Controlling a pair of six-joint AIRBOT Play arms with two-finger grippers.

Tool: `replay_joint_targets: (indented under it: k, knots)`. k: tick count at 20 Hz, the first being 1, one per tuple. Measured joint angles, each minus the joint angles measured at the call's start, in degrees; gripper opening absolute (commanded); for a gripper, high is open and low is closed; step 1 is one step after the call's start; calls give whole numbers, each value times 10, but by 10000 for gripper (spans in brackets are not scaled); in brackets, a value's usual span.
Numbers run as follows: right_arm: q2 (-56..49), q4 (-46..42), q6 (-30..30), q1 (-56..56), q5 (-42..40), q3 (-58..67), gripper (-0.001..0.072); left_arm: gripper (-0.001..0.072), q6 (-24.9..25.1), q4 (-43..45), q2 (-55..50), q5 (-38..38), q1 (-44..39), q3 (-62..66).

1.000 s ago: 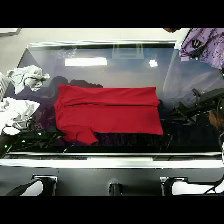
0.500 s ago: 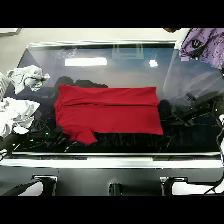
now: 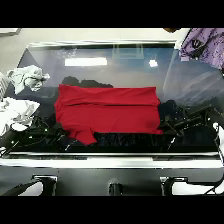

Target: Fold the clothes and pants, and hang the long-sleeved shirts on hangers.

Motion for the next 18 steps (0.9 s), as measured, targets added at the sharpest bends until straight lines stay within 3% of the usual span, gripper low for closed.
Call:
replay_joint_targets:
  k: [2,6,10,18]
  knots:
    - [-1,13,-8,0,18,-16,29,18,-1,0,0,-1,0,3]
    - [10,34,-14,0,49,-27,30,16,-1,5,4,-19,6,29]
    - [73,26,14,0,45,-29,30,16,-28,70,54,-100,35,84]
    - [252,-42,109,0,-51,-29,29,16,-97,162,232,-280,43,118]
